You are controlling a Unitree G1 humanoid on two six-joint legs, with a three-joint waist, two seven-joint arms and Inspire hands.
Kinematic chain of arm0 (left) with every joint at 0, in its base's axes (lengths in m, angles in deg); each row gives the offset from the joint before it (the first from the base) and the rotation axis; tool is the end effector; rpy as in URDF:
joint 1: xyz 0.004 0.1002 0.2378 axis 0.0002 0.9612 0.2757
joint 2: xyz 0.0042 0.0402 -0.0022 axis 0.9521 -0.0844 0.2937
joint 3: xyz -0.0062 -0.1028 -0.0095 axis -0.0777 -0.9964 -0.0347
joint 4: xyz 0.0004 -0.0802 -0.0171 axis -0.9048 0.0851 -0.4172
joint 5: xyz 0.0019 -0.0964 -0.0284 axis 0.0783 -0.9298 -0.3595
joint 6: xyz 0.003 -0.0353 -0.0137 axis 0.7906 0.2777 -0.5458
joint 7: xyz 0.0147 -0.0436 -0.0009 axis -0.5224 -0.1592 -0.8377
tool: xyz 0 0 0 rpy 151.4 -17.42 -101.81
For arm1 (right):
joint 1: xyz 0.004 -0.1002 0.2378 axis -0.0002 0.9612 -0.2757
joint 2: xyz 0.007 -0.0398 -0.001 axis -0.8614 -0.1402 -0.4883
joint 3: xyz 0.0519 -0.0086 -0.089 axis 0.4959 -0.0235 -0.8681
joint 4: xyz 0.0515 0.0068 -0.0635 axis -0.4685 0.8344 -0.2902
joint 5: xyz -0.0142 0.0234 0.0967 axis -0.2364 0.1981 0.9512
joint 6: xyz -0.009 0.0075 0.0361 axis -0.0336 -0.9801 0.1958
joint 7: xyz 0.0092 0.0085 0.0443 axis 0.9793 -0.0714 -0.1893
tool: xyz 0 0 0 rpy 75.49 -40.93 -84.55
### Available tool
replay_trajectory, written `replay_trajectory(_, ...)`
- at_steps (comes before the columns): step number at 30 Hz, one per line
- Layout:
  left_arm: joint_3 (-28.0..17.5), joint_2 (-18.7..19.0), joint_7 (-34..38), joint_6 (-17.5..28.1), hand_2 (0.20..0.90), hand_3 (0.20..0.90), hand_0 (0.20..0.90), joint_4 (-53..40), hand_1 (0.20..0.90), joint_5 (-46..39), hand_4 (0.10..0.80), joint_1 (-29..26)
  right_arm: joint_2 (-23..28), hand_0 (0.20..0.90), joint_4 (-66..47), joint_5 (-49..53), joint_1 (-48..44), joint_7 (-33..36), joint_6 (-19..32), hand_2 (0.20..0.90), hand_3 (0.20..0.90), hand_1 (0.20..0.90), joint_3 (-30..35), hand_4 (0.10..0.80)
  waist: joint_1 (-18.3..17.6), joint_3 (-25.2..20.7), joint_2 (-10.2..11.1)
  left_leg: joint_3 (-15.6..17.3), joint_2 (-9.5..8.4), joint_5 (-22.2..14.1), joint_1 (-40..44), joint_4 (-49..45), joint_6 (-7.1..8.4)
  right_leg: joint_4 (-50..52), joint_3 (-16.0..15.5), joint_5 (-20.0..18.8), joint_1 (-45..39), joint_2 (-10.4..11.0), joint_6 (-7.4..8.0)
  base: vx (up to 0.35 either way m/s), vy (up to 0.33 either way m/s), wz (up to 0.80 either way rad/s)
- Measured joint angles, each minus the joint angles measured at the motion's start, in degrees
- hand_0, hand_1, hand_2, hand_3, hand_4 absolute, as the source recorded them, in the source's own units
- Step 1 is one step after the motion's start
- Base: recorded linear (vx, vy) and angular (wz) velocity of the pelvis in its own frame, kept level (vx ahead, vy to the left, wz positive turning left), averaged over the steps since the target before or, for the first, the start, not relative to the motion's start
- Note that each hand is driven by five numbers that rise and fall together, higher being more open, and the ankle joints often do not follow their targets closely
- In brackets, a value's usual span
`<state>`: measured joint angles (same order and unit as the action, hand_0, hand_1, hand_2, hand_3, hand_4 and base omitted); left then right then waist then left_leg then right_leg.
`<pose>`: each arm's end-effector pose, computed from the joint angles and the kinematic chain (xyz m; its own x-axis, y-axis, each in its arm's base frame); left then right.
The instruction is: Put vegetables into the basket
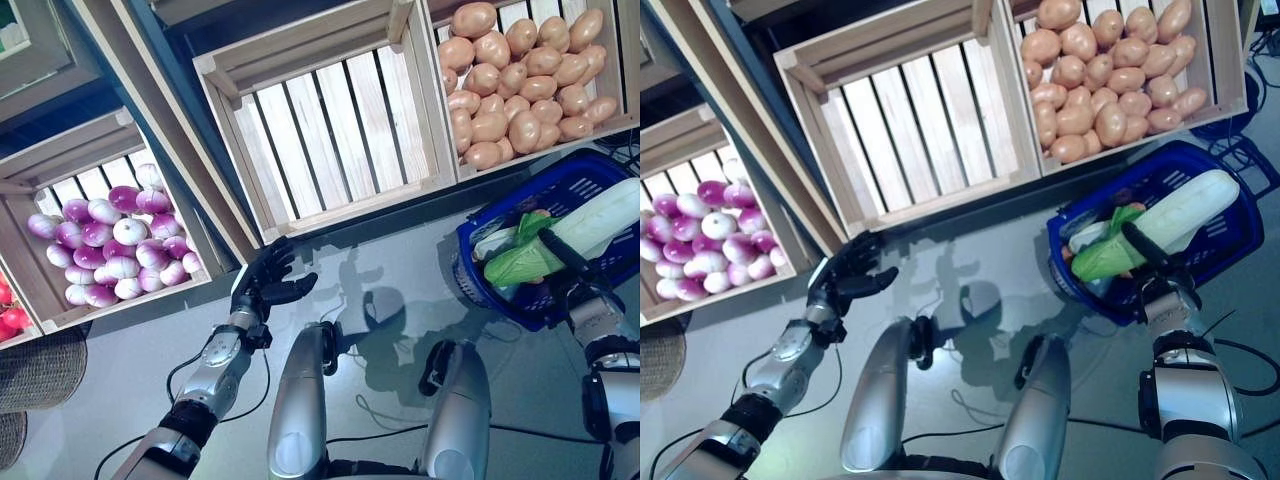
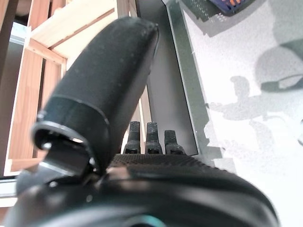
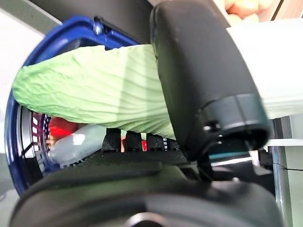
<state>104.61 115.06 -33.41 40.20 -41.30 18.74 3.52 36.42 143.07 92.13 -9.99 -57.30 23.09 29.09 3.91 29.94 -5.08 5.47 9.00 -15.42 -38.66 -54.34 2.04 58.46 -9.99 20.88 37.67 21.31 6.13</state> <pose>0.2375 0.2006 0.0200 0.9927 -0.0780 -0.0920 0.0599 0.9809 -0.1850 0.2730 -0.3471 0.0822 0.7718 -0.5171 -0.3700 0.6358 0.6312 0.4442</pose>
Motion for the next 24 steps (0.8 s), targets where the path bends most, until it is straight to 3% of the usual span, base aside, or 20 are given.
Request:
replay_trajectory(13,0.4,0.0,0.2,1.7,0.9,0.9,0.9,-2.4,0.9,0.0,0.8,-0.1,1.7,0.9,0.1,2.6,0.0,1.4,-1.4,0.9,0.9,0.9,0.5,0.8,-0.3,0.0,0.0,-0.1,1.08,0.1,0.0,-0.2,0.83,0.4,-0.1,0.1,0.3,-0.6,-0.34,-0.019,0.008,-0.02)
replay_trajectory(24,0.3,0.8,0.5,1.7,0.9,0.9,0.9,-2.9,0.9,-0.1,0.8,0.1,2.6,0.9,0.0,2.5,0.3,1.4,-2.5,0.9,0.9,0.9,0.5,0.8,-0.3,0.0,0.5,0.4,1.79,1.6,7.9,7.5,1.94,-6.6,-2.4,-0.8,-7.7,-1.8,-0.4,0.02,-0.002,-0.01)
